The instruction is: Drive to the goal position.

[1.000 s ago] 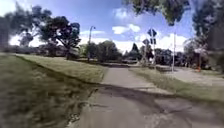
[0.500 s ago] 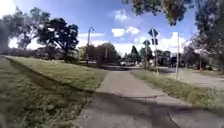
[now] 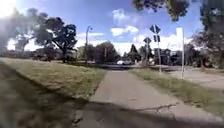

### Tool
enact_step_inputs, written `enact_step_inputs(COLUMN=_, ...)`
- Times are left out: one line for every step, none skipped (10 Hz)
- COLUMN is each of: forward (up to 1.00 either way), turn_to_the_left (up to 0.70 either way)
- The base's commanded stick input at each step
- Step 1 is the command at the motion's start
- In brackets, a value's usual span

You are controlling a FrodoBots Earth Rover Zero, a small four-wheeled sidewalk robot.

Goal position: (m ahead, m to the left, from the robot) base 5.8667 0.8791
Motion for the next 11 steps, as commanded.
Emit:
enact_step_inputs(forward=1.00, turn_to_the_left=0.00)
enact_step_inputs(forward=1.00, turn_to_the_left=0.00)
enact_step_inputs(forward=1.00, turn_to_the_left=0.00)
enact_step_inputs(forward=1.00, turn_to_the_left=0.00)
enact_step_inputs(forward=1.00, turn_to_the_left=0.00)
enact_step_inputs(forward=1.00, turn_to_the_left=0.00)
enact_step_inputs(forward=1.00, turn_to_the_left=0.00)
enact_step_inputs(forward=1.00, turn_to_the_left=0.00)
enact_step_inputs(forward=1.00, turn_to_the_left=0.00)
enact_step_inputs(forward=1.00, turn_to_the_left=0.00)
enact_step_inputs(forward=1.00, turn_to_the_left=0.00)
